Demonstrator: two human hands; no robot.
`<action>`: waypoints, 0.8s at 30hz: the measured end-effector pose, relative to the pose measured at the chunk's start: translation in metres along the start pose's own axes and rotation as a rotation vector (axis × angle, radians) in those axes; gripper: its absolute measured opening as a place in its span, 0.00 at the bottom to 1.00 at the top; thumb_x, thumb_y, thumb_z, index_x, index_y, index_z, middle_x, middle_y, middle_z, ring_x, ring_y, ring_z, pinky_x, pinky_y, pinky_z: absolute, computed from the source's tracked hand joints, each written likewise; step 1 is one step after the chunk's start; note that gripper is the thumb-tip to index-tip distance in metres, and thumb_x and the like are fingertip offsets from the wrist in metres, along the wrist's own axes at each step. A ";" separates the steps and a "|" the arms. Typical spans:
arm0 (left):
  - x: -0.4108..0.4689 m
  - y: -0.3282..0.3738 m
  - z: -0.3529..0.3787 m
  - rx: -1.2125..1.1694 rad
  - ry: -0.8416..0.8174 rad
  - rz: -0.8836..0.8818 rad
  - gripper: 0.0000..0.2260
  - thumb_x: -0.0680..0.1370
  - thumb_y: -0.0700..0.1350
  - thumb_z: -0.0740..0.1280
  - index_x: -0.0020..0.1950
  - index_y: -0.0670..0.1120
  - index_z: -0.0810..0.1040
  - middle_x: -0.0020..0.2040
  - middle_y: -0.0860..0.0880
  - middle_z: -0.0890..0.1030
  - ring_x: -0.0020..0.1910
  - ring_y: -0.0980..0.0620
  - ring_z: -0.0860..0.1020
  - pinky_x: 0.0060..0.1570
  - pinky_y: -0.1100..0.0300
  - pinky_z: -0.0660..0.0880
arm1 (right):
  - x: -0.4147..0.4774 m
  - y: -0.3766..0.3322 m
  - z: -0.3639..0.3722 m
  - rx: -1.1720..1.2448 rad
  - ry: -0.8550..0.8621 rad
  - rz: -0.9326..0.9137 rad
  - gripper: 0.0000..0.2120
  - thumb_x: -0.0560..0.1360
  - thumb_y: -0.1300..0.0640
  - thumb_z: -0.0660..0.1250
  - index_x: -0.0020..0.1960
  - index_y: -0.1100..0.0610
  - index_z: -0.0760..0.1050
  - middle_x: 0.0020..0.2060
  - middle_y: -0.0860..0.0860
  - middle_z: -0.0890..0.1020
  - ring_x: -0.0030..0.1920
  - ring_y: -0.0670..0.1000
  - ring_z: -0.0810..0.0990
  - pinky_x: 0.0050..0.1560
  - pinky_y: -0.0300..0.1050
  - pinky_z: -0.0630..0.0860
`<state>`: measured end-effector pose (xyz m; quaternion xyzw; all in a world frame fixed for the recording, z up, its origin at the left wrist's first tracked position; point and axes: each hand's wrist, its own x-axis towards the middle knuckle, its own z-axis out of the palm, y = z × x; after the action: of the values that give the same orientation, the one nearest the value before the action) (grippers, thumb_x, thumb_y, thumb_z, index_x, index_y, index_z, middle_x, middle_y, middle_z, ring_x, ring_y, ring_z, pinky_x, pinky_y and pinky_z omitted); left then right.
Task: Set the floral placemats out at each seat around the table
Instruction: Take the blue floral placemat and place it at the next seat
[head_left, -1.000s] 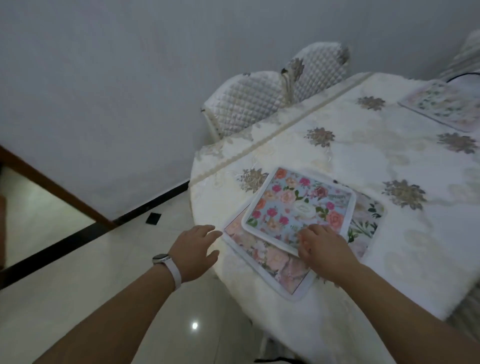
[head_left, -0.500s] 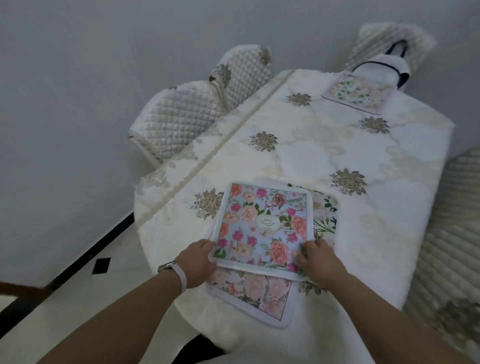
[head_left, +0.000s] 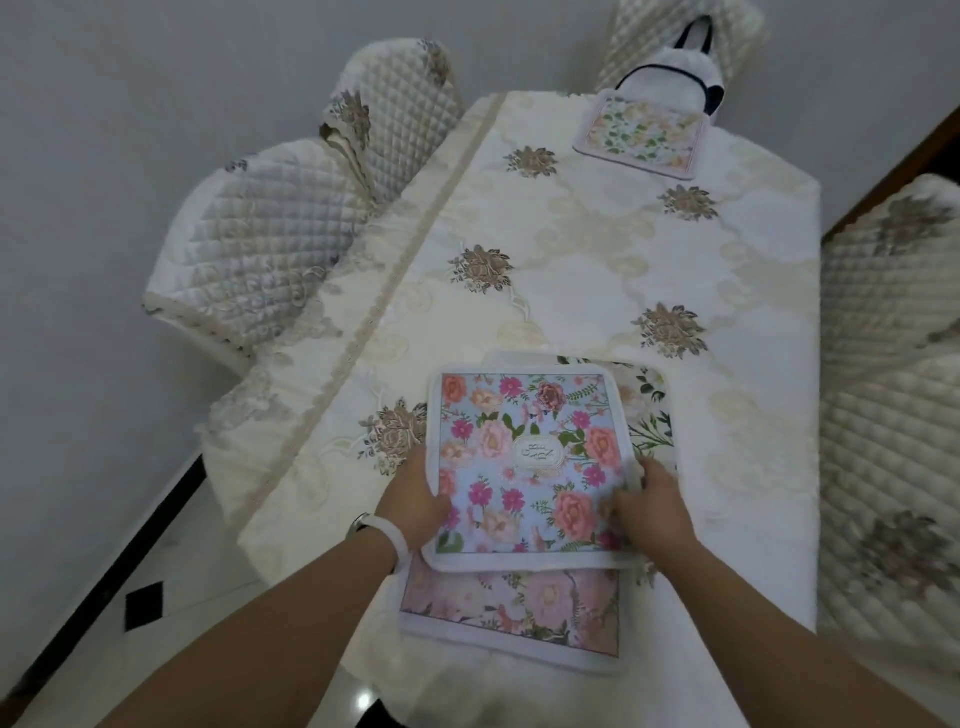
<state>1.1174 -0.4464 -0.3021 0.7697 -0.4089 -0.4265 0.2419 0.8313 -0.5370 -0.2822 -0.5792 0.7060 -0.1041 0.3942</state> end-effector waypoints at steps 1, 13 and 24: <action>0.001 0.001 -0.002 -0.025 -0.022 -0.007 0.21 0.75 0.40 0.67 0.64 0.55 0.67 0.48 0.52 0.79 0.42 0.55 0.80 0.35 0.67 0.75 | 0.000 -0.003 0.000 0.035 0.011 0.037 0.18 0.74 0.63 0.64 0.63 0.57 0.72 0.44 0.49 0.81 0.41 0.49 0.79 0.44 0.51 0.80; 0.007 0.003 -0.018 -0.240 -0.060 -0.079 0.09 0.75 0.36 0.68 0.53 0.46 0.73 0.43 0.48 0.79 0.36 0.52 0.78 0.30 0.66 0.74 | -0.028 -0.017 0.008 0.159 0.059 0.194 0.17 0.77 0.60 0.65 0.65 0.59 0.69 0.40 0.47 0.76 0.37 0.46 0.76 0.33 0.40 0.71; -0.006 0.007 -0.020 -0.395 -0.153 -0.019 0.09 0.76 0.34 0.66 0.43 0.48 0.77 0.39 0.45 0.79 0.37 0.47 0.78 0.36 0.56 0.79 | -0.074 -0.024 -0.001 0.248 0.141 0.177 0.08 0.78 0.62 0.61 0.56 0.54 0.71 0.42 0.47 0.78 0.40 0.46 0.77 0.33 0.40 0.72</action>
<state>1.1297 -0.4447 -0.2844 0.6767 -0.3272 -0.5577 0.3522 0.8500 -0.4775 -0.2348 -0.4529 0.7618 -0.1959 0.4197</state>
